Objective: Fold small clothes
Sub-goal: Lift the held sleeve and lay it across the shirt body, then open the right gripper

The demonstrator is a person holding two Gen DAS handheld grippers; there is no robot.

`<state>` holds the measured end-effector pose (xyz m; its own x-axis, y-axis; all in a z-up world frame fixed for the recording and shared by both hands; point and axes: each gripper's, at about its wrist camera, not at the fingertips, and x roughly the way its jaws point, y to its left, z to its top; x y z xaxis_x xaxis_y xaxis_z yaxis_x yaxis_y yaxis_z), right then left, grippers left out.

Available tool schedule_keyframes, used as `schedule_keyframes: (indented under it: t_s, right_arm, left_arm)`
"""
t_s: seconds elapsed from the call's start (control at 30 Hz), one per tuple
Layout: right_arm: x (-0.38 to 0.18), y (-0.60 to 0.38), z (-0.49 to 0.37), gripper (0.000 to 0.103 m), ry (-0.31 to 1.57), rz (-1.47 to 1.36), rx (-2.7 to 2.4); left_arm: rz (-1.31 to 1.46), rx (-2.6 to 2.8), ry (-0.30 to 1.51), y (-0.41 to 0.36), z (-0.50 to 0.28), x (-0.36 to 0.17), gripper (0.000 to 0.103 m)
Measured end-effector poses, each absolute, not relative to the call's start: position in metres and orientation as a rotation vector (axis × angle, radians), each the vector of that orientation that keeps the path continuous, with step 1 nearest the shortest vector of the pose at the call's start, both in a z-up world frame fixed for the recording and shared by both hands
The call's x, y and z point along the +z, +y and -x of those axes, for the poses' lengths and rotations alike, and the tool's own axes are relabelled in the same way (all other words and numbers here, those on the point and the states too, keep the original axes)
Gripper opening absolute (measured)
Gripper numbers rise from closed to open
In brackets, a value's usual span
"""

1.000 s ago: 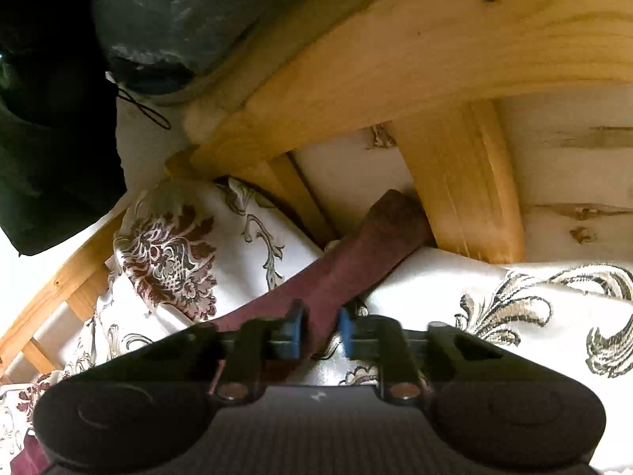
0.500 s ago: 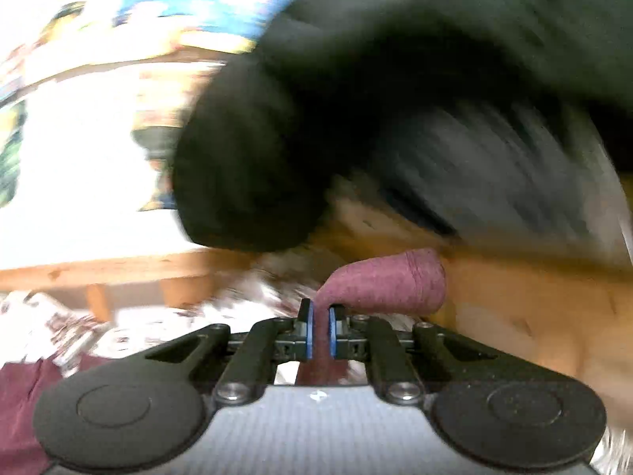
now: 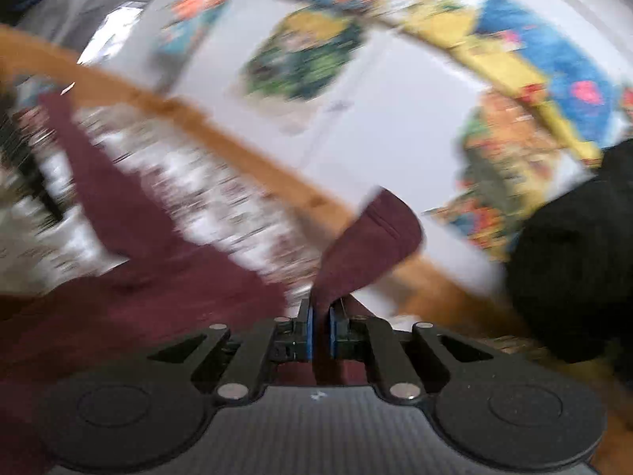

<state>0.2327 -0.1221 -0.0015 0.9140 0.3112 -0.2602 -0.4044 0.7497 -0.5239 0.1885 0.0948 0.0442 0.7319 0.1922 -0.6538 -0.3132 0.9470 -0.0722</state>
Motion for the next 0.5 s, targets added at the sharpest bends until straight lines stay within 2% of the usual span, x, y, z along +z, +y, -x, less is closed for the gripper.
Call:
schedule_keyframes:
  t_s: [0.2,0.33,0.4,0.47,0.5]
  right_arm:
    - [-0.038,-0.089,-0.214,0.009,0.275,0.656,0.503]
    - [-0.047,-0.090,-0.198,0.015,0.329,0.666,0.581]
    - [-0.044,-0.097,-0.197,0.025,0.364,0.627,0.629]
    - [-0.038,-0.108,-0.194,0.049,0.406,0.553,0.692]
    - [-0.033,-0.115,-0.194,0.056,0.432,0.510,0.728]
  left_arm:
    - [0.200,0.297,0.717,0.112,-0.182,0.034,0.102]
    - [0.216,0.290,0.712,0.115,-0.179,0.031,0.102]
    - [0.220,0.280,0.708,0.115,-0.178,0.032,0.102]
    - [0.213,0.271,0.703,0.112,-0.178,0.032,0.102]
    - [0.208,0.266,0.702,0.111,-0.178,0.033,0.102]
